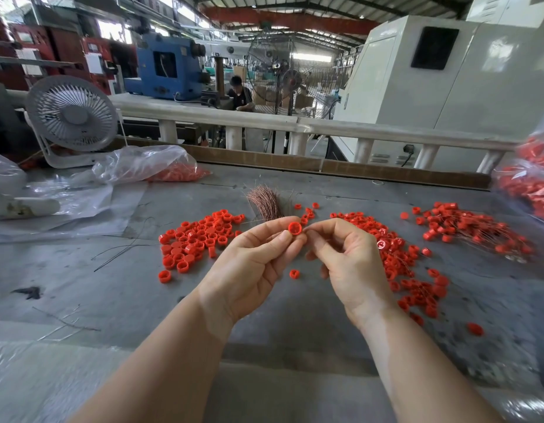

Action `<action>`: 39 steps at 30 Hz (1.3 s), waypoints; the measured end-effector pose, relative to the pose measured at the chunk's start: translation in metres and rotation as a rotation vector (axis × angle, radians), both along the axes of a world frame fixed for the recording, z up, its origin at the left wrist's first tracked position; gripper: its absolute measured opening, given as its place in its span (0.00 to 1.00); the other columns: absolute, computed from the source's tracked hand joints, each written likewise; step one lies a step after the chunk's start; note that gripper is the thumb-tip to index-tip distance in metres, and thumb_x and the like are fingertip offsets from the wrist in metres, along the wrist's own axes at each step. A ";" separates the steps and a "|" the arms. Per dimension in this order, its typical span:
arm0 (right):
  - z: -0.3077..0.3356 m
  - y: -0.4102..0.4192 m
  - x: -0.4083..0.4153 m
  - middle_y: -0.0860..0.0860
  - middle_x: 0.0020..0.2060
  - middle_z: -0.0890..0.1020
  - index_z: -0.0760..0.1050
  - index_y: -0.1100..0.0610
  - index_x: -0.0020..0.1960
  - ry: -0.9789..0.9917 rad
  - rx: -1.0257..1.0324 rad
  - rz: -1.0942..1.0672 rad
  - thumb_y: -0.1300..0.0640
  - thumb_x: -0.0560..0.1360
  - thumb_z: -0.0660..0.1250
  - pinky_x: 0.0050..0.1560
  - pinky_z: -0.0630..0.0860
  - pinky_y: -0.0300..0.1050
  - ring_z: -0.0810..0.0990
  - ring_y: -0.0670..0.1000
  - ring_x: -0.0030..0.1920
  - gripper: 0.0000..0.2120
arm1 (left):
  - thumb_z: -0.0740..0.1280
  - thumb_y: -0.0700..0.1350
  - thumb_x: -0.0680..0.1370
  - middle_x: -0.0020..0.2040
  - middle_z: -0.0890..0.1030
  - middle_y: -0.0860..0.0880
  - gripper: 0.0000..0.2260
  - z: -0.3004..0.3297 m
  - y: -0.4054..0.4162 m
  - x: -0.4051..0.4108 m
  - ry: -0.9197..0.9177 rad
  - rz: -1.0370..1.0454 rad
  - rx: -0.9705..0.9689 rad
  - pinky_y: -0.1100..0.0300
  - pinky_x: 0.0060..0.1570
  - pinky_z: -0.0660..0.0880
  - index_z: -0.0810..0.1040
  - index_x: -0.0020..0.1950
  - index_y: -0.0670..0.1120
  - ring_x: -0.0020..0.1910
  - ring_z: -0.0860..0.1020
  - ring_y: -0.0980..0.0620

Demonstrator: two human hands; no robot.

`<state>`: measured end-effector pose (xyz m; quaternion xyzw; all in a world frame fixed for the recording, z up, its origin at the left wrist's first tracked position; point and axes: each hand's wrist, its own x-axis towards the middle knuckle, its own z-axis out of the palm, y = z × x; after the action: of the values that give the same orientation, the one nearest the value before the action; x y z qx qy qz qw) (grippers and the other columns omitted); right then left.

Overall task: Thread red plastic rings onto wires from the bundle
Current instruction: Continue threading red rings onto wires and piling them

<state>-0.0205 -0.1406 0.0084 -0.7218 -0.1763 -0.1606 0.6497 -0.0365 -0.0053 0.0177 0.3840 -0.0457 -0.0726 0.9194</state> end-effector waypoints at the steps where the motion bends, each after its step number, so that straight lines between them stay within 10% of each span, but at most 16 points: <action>1: 0.000 0.000 0.000 0.48 0.32 0.81 0.79 0.52 0.39 0.001 -0.006 -0.002 0.61 0.74 0.68 0.31 0.69 0.31 0.77 0.43 0.33 0.07 | 0.64 0.34 0.67 0.39 0.84 0.44 0.10 0.000 0.000 0.000 0.004 -0.001 0.001 0.67 0.36 0.78 0.85 0.39 0.41 0.39 0.83 0.54; 39: -0.002 0.000 0.001 0.46 0.28 0.79 0.80 0.55 0.37 0.168 0.059 0.008 0.55 0.71 0.70 0.29 0.67 0.29 0.74 0.40 0.31 0.05 | 0.66 0.37 0.67 0.45 0.84 0.42 0.08 -0.004 0.004 0.001 -0.004 -0.062 -0.035 0.62 0.38 0.80 0.85 0.41 0.43 0.39 0.83 0.53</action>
<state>-0.0191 -0.1403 0.0059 -0.7126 -0.1195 -0.1021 0.6837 -0.0351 -0.0017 0.0140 0.3663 -0.0606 -0.0996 0.9232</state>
